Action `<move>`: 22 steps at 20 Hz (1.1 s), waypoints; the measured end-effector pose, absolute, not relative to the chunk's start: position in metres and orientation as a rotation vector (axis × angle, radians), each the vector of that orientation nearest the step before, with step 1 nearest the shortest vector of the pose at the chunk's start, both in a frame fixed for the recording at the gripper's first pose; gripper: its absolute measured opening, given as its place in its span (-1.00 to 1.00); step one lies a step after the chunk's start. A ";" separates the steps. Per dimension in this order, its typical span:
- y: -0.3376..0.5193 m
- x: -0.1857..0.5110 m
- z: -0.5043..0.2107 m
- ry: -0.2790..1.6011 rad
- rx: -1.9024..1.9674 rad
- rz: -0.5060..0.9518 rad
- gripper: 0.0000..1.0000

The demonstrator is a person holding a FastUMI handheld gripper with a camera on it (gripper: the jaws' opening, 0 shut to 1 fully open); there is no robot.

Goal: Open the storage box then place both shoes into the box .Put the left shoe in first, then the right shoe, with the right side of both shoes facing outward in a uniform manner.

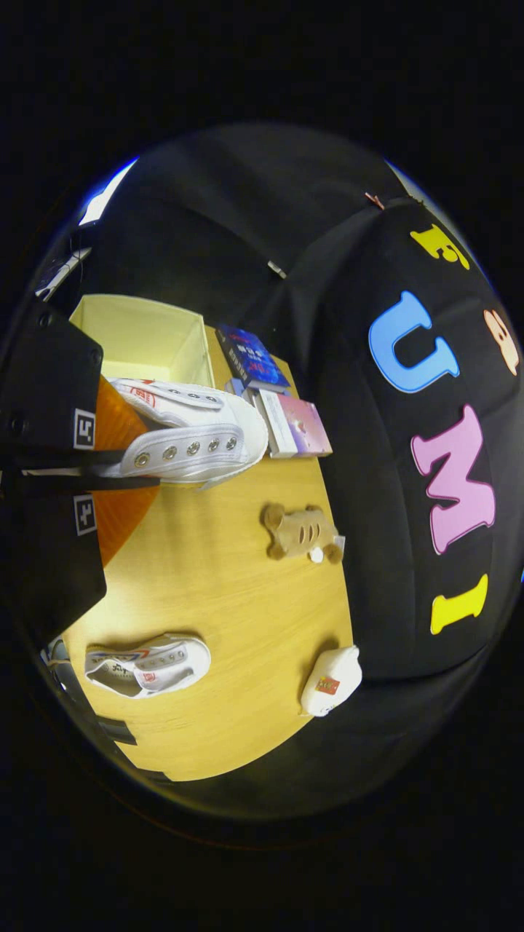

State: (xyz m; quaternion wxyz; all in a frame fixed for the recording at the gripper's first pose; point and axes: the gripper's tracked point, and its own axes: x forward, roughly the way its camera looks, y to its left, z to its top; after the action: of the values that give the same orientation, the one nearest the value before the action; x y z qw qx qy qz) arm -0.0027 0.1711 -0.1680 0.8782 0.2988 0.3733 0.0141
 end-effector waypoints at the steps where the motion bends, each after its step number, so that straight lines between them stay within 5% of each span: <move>1: 0.187 0.001 -0.158 0.788 0.642 0.052 -0.84; 10: 0.336 0.011 -0.180 0.998 0.644 0.159 -0.84; 22: 0.396 0.044 -0.272 1.131 0.562 0.007 -0.84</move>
State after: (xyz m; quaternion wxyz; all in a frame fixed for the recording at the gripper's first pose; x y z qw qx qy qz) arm 0.0436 0.3960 -0.2724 0.8072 0.2628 0.5285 0.0035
